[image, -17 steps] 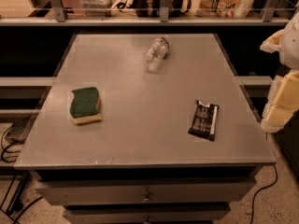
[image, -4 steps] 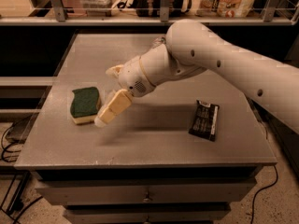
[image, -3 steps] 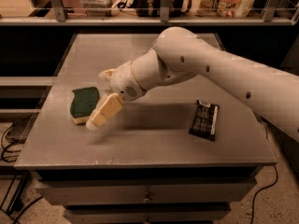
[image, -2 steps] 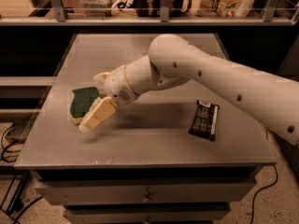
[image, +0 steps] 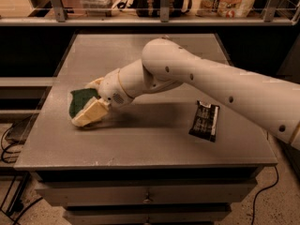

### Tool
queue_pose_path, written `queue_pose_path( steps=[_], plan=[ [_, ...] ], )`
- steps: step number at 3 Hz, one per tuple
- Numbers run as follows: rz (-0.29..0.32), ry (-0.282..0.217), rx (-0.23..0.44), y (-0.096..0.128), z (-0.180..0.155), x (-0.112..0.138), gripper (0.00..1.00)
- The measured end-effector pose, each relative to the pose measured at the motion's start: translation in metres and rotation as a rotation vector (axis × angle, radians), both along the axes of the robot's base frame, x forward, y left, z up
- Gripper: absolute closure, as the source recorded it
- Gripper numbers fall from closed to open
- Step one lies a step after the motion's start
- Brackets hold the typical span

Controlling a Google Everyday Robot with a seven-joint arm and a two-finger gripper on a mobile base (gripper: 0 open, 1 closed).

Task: Pick sponge

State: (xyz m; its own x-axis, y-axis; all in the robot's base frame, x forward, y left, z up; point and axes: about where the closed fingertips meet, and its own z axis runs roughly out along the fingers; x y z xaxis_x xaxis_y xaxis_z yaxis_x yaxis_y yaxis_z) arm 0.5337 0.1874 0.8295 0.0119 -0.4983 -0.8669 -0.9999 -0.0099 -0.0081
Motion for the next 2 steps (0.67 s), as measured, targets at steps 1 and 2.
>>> queue_pose_path(
  steps=[1, 2],
  plan=[
    [-0.038, 0.035, 0.022, -0.008, 0.007, 0.009, 0.65],
    [-0.071, 0.027, 0.058, -0.032, 0.045, 0.024, 0.87]
  ],
)
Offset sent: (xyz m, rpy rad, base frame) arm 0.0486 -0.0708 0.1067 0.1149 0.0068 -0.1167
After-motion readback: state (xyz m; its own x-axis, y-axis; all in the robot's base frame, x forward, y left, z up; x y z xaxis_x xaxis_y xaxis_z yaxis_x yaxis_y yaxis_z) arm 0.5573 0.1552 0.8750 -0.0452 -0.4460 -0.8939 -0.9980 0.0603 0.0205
